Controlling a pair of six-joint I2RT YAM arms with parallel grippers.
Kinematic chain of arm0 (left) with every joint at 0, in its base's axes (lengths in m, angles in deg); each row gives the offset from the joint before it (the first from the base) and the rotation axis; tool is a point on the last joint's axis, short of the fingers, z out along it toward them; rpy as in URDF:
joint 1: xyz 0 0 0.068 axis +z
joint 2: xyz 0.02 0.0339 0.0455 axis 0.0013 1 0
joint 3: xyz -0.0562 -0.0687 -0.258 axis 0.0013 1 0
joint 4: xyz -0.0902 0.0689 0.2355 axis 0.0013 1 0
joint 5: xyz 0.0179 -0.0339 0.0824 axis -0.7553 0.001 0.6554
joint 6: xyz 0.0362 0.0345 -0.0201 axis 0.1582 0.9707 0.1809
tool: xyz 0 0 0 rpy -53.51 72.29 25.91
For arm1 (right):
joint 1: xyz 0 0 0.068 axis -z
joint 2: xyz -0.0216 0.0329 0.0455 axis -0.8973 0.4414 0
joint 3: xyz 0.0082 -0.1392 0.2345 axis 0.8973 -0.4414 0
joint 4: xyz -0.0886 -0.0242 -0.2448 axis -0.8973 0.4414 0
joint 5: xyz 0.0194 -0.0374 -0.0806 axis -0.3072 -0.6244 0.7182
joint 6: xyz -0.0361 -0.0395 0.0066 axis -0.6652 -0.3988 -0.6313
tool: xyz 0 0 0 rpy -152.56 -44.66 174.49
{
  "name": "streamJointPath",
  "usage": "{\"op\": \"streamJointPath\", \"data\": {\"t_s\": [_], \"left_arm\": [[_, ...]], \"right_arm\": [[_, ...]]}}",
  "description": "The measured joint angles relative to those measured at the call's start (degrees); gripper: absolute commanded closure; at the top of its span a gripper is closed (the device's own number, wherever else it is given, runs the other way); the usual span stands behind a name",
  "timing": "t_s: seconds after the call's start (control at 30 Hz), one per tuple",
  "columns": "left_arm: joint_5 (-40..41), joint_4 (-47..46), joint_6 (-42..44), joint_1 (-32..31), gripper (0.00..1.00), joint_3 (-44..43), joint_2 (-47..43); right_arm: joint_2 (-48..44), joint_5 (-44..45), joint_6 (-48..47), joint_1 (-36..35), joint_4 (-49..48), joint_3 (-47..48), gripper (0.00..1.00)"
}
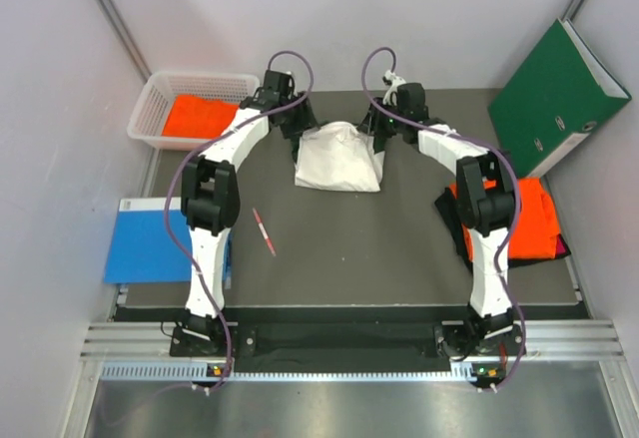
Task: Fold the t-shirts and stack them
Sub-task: Fold the tshirt
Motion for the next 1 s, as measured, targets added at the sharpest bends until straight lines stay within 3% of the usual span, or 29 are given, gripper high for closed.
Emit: {"op": "streamJointPath", "data": {"t_s": [0.2, 0.47, 0.5, 0.53, 0.57, 0.6, 0.63, 0.8, 1.0], "left_arm": [[-0.4, -2.3, 0.1, 2.4, 0.01, 0.5, 0.9], [-1.9, -11.5, -0.2, 2.7, 0.02, 24.0, -15.3], [-2.6, -12.5, -0.4, 2.6, 0.13, 25.3, -16.7], [-3.4, -13.9, -0.6, 2.5, 0.27, 26.3, -17.7], [-4.1, -15.3, -0.8, 2.4, 0.51, 27.1, -18.4], [-4.8, -16.7, -1.1, 2.3, 0.85, 27.6, -18.9], [-5.9, -18.1, -1.4, 2.3, 1.0, 27.9, -19.0], [-12.2, -24.6, -4.1, 2.3, 1.0, 27.6, -17.1], [-20.5, -32.3, -10.2, 2.3, 1.0, 22.3, -7.1]], "right_arm": [[0.3, 6.0, 0.4, 0.6, -3.6, -1.0, 0.04], [-13.3, 10.9, 0.6, 0.6, -9.3, -19.8, 0.01], [-14.7, 10.9, 0.9, 0.6, -10.1, -21.4, 0.05], [-15.8, 10.7, 1.1, 0.6, -11.1, -22.6, 0.16], [-16.6, 10.2, 1.5, 0.6, -12.0, -23.6, 0.46], [-17.1, 9.6, 1.8, 0.6, -12.9, -24.3, 0.99], [-17.3, 8.3, 2.0, 0.6, -13.8, -24.6, 1.0], [-14.5, -1.7, 7.5, 0.6, -21.9, -23.3, 1.0], [-0.7, -14.8, 19.5, 0.6, -34.6, -12.0, 1.0]]}}
